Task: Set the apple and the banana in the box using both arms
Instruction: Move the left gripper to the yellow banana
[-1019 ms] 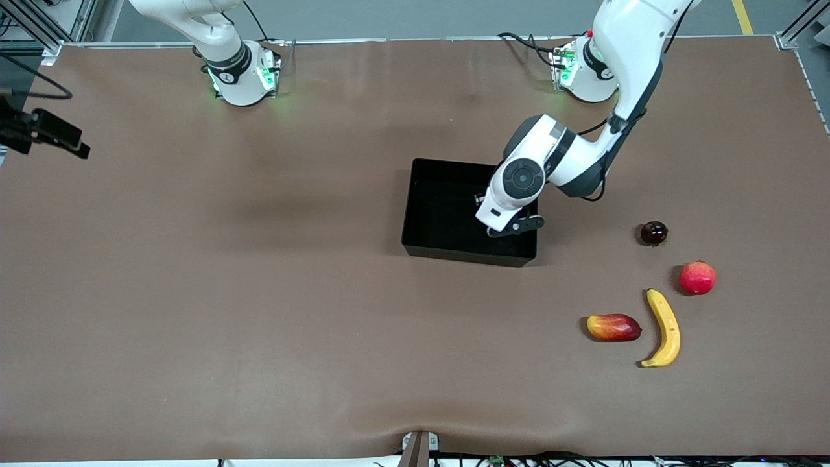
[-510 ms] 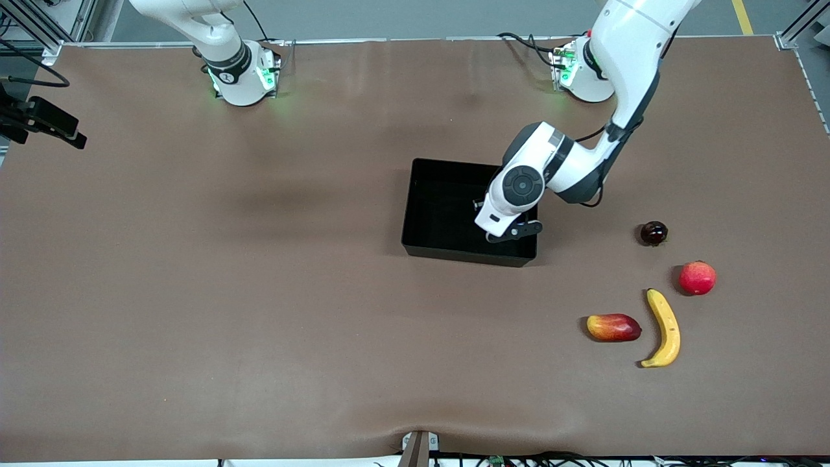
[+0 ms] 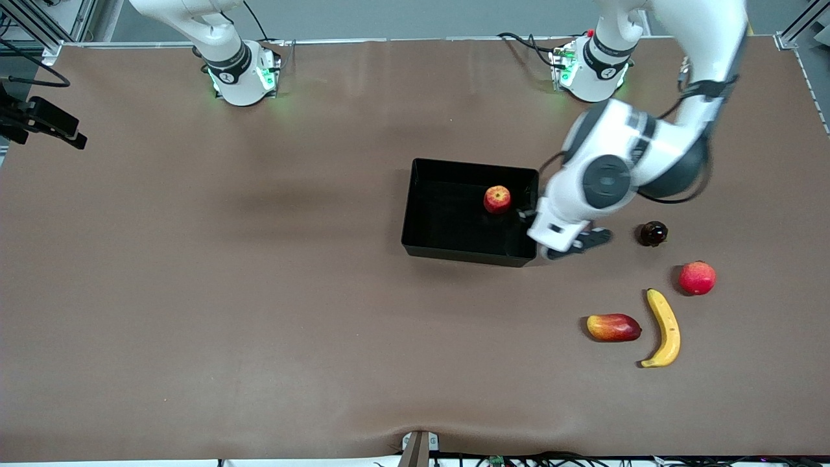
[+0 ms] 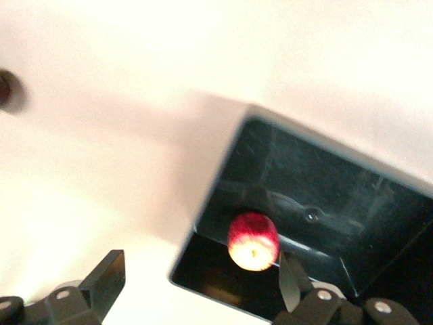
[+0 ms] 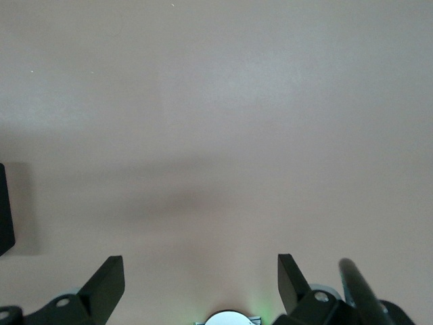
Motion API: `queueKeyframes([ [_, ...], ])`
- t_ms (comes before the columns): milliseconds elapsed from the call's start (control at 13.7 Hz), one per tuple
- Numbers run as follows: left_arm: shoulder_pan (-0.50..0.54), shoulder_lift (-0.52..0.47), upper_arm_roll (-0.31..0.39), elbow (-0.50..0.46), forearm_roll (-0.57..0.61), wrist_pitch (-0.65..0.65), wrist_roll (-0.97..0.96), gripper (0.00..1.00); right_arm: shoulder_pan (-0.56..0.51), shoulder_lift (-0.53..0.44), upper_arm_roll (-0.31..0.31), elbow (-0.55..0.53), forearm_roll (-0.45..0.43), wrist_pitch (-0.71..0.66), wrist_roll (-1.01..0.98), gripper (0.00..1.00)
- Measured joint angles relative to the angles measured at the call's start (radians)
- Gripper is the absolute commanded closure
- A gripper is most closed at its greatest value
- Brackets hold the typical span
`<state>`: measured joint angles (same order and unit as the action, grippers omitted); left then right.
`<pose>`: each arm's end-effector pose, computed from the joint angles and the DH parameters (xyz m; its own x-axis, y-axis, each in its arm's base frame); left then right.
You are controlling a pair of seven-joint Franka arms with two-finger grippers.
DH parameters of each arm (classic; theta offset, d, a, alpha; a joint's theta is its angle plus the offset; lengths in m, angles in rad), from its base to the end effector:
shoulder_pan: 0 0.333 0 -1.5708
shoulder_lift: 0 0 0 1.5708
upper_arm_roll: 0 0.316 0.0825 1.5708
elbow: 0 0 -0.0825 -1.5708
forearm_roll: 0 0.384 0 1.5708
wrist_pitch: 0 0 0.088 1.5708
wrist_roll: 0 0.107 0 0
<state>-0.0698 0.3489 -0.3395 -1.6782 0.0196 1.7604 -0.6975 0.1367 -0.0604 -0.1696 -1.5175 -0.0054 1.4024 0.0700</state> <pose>0.5787 -0.2290 0.3911 0.9260 0.2841 -0.2486 0.2720 -0.9587 -0.0828 0.5173 -0.0209 0.6668 0.9931 -0.1027 -0.0557 -0.1029 -0.9947 -0.0009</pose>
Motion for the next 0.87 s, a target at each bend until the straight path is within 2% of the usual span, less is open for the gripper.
queueKeyframes([
  [218,0.183,0.016,0.007,0.0,0.012,0.034,0.224,0.0,0.0,0.0,0.007,0.0,0.0,0.001,0.0,0.0],
  [364,0.269,0.038,0.009,0.007,0.029,0.075,0.347,0.0,0.0,0.0,0.007,0.0,0.0,0.001,0.0,0.0],
  [510,0.309,0.083,0.01,0.031,0.097,0.127,0.413,0.0,0.0,0.0,0.007,0.0,0.0,0.002,0.0,0.0],
  [728,0.338,0.188,0.011,0.056,0.215,0.294,0.431,0.04,0.0,0.0,0.008,0.001,0.0,0.003,0.0,0.0],
  [874,0.341,0.256,0.012,0.067,0.254,0.386,0.431,0.05,-0.015,0.0,0.031,0.001,0.0,0.005,0.0,0.0],
])
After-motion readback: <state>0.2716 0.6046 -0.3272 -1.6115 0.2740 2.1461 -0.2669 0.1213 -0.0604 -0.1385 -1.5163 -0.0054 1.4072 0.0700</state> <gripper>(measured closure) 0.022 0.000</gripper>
